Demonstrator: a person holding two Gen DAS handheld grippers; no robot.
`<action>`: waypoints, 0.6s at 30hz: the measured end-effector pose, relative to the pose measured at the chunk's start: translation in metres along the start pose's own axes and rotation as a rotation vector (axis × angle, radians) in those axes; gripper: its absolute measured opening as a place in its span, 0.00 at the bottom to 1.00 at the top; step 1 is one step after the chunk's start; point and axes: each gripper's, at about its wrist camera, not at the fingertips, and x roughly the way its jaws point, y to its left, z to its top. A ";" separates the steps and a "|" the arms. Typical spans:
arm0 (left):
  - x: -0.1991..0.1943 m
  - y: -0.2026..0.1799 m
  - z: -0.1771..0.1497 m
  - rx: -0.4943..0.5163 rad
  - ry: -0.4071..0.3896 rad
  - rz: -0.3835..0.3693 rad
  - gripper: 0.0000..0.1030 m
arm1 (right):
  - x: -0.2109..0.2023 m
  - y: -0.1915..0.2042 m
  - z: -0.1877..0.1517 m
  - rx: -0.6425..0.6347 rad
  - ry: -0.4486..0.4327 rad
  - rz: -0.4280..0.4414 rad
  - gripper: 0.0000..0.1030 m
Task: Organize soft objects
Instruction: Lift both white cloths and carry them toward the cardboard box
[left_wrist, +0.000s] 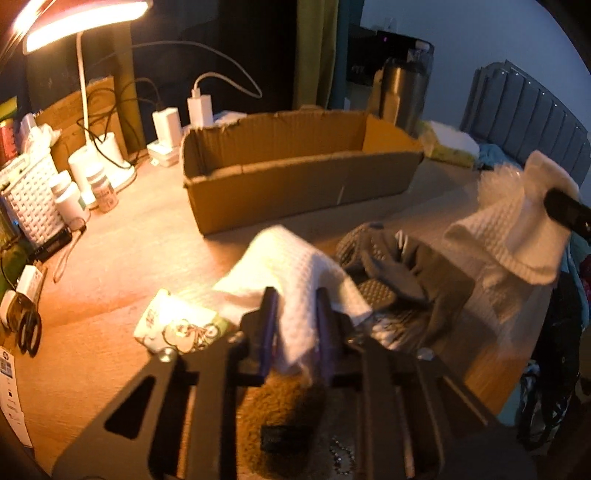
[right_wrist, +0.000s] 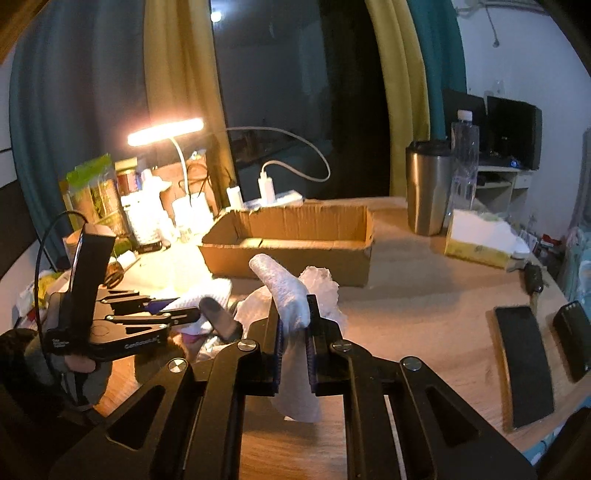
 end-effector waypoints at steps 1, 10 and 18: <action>-0.004 0.000 0.001 -0.001 -0.009 -0.002 0.16 | -0.003 -0.001 0.002 -0.002 -0.009 -0.003 0.12; -0.045 0.007 0.014 -0.037 -0.114 -0.051 0.08 | -0.023 -0.012 0.023 0.019 -0.072 -0.012 0.12; -0.084 0.016 0.025 -0.065 -0.222 -0.104 0.08 | -0.015 0.002 0.021 -0.003 -0.044 0.028 0.12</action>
